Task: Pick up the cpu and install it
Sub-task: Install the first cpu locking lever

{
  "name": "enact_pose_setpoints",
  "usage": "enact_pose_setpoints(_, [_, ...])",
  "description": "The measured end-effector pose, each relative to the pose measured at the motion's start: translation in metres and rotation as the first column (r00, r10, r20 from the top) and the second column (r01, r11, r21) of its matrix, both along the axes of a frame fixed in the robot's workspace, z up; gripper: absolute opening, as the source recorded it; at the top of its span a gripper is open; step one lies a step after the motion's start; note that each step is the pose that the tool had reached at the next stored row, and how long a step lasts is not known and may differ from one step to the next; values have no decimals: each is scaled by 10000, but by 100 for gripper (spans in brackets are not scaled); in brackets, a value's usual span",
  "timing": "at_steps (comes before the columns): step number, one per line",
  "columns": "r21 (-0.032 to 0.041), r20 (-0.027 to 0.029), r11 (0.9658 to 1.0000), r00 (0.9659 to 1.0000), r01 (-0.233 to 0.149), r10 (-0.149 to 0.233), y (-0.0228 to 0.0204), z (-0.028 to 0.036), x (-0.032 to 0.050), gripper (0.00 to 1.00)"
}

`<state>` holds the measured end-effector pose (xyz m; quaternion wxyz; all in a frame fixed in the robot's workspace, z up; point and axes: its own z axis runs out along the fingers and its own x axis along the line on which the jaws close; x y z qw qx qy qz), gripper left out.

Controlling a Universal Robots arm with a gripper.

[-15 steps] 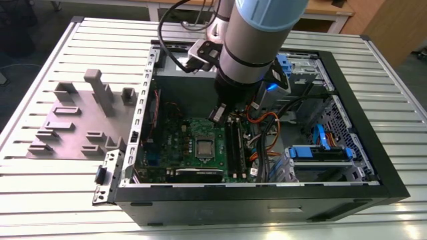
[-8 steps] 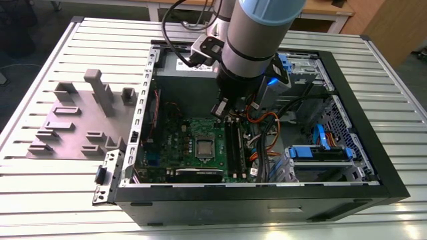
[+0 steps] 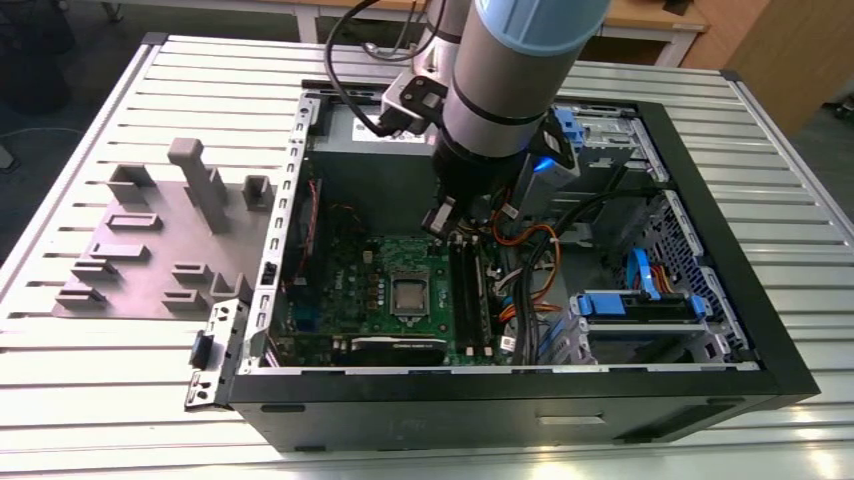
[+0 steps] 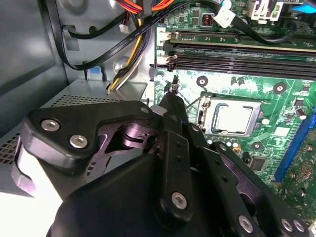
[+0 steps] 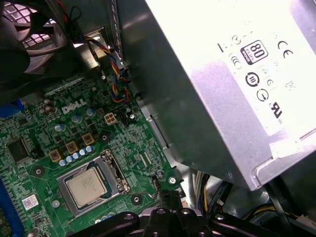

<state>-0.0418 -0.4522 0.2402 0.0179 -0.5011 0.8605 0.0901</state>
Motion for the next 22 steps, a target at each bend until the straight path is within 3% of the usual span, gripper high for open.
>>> enact_pose_setpoints(11, [-65, -2, 9993, 9993, -376, 376, -40, -1, -23, 11])
enact_pose_setpoints(22, [-70, -2, 9989, 9989, -460, 460, -64, 5, -24, 11])
